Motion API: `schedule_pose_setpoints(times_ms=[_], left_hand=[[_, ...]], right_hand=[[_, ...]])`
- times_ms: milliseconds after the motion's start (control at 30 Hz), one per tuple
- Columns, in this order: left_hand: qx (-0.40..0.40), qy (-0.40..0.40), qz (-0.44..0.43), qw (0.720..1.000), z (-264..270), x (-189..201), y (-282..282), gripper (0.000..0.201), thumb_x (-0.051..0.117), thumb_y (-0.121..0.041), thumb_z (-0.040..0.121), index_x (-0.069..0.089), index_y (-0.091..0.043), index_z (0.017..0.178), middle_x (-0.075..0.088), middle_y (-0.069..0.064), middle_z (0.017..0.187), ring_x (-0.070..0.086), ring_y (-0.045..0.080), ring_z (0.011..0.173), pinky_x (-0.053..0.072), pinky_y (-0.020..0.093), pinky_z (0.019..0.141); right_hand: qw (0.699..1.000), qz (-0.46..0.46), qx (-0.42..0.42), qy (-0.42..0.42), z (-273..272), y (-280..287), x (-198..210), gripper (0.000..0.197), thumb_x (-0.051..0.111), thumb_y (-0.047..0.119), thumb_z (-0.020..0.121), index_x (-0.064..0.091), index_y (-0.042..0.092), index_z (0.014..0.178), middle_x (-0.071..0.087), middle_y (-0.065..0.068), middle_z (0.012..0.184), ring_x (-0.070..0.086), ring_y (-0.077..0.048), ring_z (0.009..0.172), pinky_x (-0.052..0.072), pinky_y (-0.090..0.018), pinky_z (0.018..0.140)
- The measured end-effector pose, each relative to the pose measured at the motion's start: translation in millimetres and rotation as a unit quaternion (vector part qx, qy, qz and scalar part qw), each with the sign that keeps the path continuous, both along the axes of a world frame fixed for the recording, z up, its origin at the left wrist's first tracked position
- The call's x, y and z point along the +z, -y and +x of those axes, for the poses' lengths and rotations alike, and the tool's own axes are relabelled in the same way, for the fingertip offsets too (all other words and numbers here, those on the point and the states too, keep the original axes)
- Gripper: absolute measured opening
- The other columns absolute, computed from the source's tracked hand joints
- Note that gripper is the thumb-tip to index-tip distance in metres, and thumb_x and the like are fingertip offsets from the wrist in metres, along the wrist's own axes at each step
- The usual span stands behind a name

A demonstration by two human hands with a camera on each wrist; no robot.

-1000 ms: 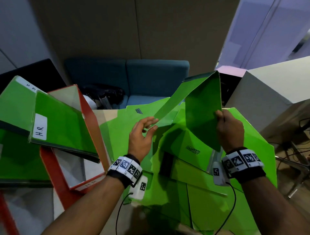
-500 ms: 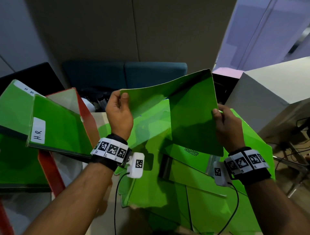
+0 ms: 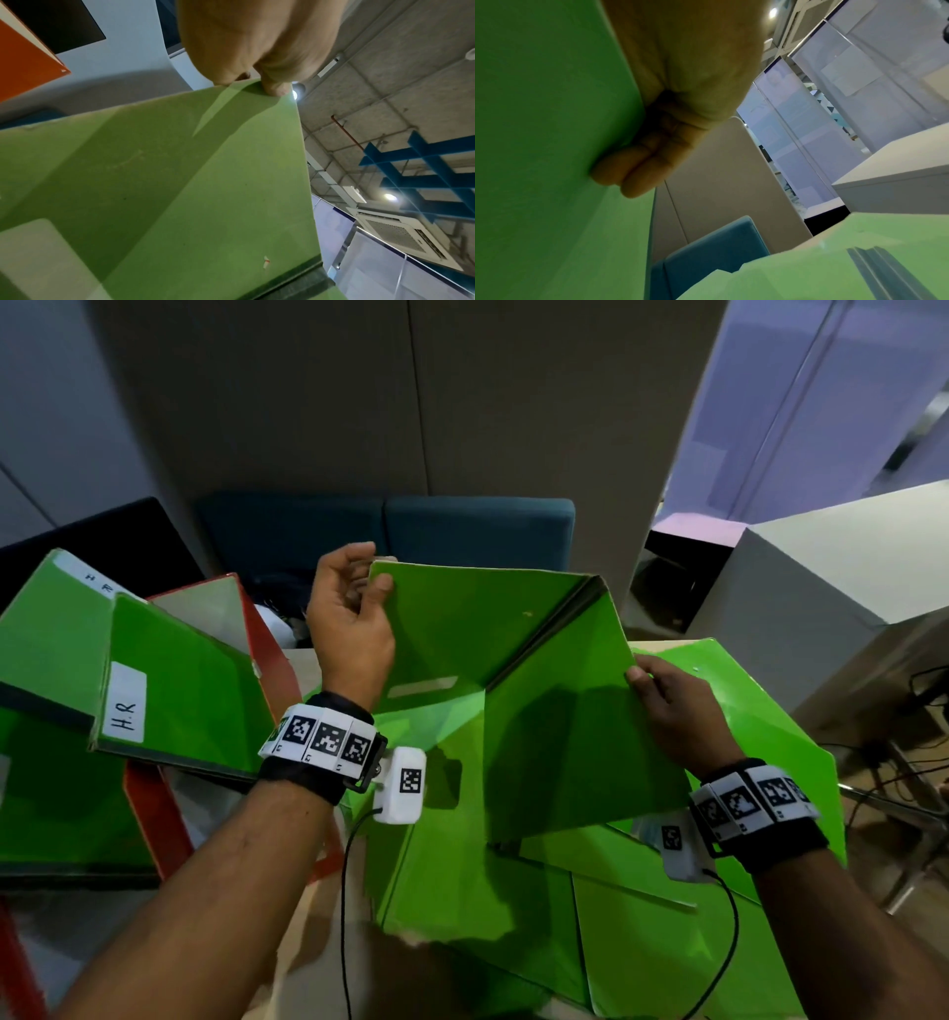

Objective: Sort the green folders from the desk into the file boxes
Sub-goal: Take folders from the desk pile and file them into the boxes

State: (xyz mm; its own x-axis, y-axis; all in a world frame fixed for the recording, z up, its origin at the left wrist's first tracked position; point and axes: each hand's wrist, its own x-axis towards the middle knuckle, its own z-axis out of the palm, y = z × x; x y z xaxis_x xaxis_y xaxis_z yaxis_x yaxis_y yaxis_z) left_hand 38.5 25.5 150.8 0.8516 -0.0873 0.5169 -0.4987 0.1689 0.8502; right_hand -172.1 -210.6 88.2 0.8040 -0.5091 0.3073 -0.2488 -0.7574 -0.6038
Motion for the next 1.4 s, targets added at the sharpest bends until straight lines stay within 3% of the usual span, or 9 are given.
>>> schedule_pose_setpoints(times_ms=[133,367,533,767,833,933,1100,1233,1400], left_hand=[[-0.002,-0.012,0.045,0.999,4.9,-1.8,-2.3,0.023,0.063,-0.001,0.088,0.058,-0.017,0.104,0.061,-0.011,0.092,0.059,-0.006,0.084,0.048,0.016,0.083],[0.015,-0.061,0.197,0.978,26.9,-24.2,-12.7,0.021,0.062,-0.007,0.091,0.063,-0.019,0.108,0.066,-0.009,0.098,0.059,-0.006,0.085,0.047,0.009,0.078],[0.02,-0.12,0.314,0.941,33.1,-50.0,-23.7,0.031,0.05,0.001,0.093,0.061,-0.016,0.117,0.065,0.001,0.112,0.059,0.016,0.104,0.047,0.028,0.088],[0.08,-0.072,0.246,0.963,32.4,-44.6,-19.8,0.015,0.054,-0.015,0.097,0.062,-0.02,0.108,0.06,0.009,0.114,0.059,0.022,0.104,0.049,0.043,0.097],[0.102,-0.058,0.235,0.965,32.5,-34.3,-17.8,0.027,0.059,-0.016,0.094,0.058,-0.015,0.121,0.051,0.009,0.126,0.054,0.02,0.115,0.042,0.033,0.106],[0.084,-0.059,0.287,0.952,28.1,-26.7,-14.4,0.073,0.066,-0.018,0.091,0.024,-0.011,0.15,0.016,0.008,0.157,0.024,0.018,0.142,0.019,0.017,0.111],[0.072,-0.033,0.323,0.943,19.2,-30.5,-6.2,0.107,0.07,-0.022,0.087,-0.014,-0.009,0.152,-0.031,0.008,0.156,-0.012,0.023,0.148,0.01,0.029,0.119],[0.014,-0.043,0.341,0.939,10.0,-31.8,0.0,0.099,0.067,-0.032,0.089,-0.005,-0.016,0.154,-0.028,0.0,0.158,-0.008,0.014,0.147,0.006,0.022,0.112],[-0.052,-0.038,0.376,0.924,-6.3,-34.4,11.9,0.075,0.059,-0.043,0.091,0.023,-0.018,0.152,0.004,-0.003,0.162,0.013,0.016,0.147,0.016,0.033,0.117]], right_hand=[[1.0,0.019,0.004,-0.022,-1.5,1.8,-12.6,0.048,0.037,0.042,0.091,0.065,0.009,0.112,0.068,-0.009,0.085,0.06,-0.023,0.078,0.039,-0.03,0.07],[0.999,0.036,0.003,-0.024,-6.8,5.4,-16.7,0.027,0.045,0.026,0.1,0.064,0.007,0.107,0.065,-0.011,0.078,0.059,-0.025,0.07,0.038,-0.027,0.059],[0.998,0.057,-0.006,-0.026,-13.3,2.8,-19.7,0.029,0.046,0.027,0.1,0.063,0.005,0.109,0.065,-0.014,0.077,0.058,-0.027,0.069,0.038,-0.026,0.058],[0.998,0.057,0.021,-0.032,-12.7,5.5,-19.1,0.022,0.045,0.024,0.099,0.061,0.01,0.106,0.065,-0.011,0.08,0.06,-0.025,0.071,0.044,-0.035,0.063],[0.997,0.064,0.03,-0.022,-12.2,2.3,-14.4,0.016,0.047,0.02,0.099,0.061,0.013,0.105,0.066,-0.007,0.079,0.061,-0.02,0.07,0.047,-0.035,0.064],[0.997,0.056,0.058,0.002,-11.0,-4.6,-9.1,0.017,0.047,0.021,0.099,0.062,0.017,0.107,0.064,0.008,0.079,0.06,-0.001,0.069,0.044,-0.015,0.06],[0.995,0.062,0.084,-0.001,-7.8,-15.8,-0.5,0.024,0.049,0.017,0.098,0.061,0.011,0.117,0.063,0.007,0.086,0.057,0.006,0.075,0.041,-0.006,0.063],[0.99,0.061,0.127,0.006,-8.4,-26.8,13.3,0.028,0.046,0.027,0.097,0.061,0.014,0.117,0.061,0.016,0.083,0.061,0.008,0.076,0.044,-0.005,0.065],[0.984,0.039,0.174,0.025,-3.4,-38.5,26.2,0.035,0.045,0.034,0.093,0.062,0.014,0.117,0.069,0.001,0.084,0.062,-0.005,0.072,0.043,-0.006,0.064]])
